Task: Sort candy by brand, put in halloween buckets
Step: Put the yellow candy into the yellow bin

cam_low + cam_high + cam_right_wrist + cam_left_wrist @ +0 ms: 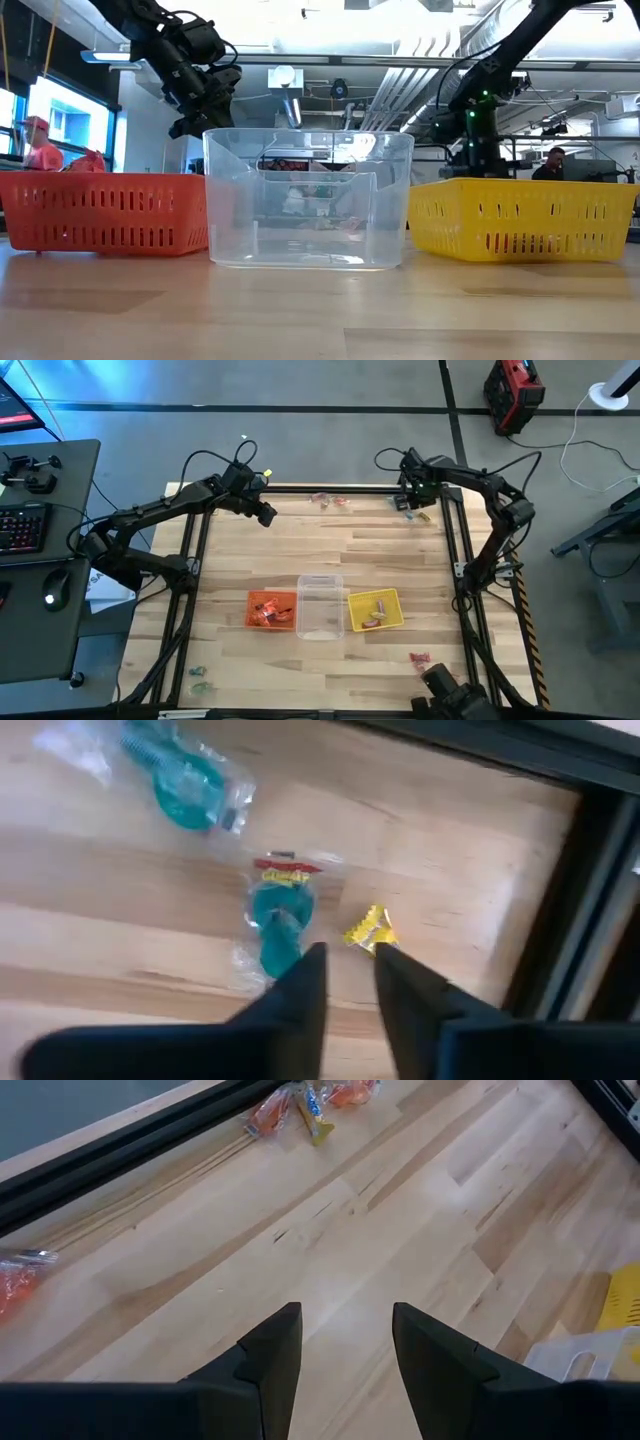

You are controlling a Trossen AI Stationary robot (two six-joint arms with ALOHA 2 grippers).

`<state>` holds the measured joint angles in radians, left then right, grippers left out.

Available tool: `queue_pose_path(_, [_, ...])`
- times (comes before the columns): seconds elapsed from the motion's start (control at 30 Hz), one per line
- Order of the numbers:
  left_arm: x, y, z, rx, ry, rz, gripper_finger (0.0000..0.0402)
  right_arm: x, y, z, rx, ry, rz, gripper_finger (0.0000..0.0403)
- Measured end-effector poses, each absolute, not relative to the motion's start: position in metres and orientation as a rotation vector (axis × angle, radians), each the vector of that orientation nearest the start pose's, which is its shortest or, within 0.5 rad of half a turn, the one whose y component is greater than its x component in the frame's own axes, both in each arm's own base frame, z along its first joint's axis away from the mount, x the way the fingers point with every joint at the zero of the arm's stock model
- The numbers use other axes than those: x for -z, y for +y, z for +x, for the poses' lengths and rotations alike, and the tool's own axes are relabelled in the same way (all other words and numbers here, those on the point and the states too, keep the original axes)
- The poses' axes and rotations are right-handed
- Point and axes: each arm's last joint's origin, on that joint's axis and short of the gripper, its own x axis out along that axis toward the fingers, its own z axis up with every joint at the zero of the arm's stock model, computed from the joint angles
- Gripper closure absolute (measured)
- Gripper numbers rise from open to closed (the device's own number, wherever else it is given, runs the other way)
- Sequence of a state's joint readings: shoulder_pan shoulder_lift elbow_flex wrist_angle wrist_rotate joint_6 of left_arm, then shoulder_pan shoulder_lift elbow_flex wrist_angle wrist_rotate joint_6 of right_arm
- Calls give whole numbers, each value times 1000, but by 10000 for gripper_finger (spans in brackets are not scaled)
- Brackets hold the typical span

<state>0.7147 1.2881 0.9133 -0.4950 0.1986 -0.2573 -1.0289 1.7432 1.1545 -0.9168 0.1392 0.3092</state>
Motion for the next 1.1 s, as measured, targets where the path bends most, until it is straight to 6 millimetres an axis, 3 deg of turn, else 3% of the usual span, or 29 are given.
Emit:
queue_pose_path(0.23, [-250, 165, 199, -588, 728, -629, 255, -173, -265, 141, 1166, 1347, 931, 191])
queue_pose_path(0.4, [-250, 165, 199, -587, 728, -630, 255, -172, -264, 144, 1095, 1358, 912, 175])
queue_pose_path(0.53, [-250, 165, 199, -588, 727, -633, 255, -170, -266, 142, 1193, 1329, 960, 188])
queue_pose_path(0.9, [-250, 164, 199, -593, 724, -646, 255, -150, -270, 147, 1227, 1366, 1016, 258])
queue_pose_path(1.1, [-250, 164, 199, -594, 722, -652, 255, -148, -270, 147, 1218, 1384, 1008, 352])
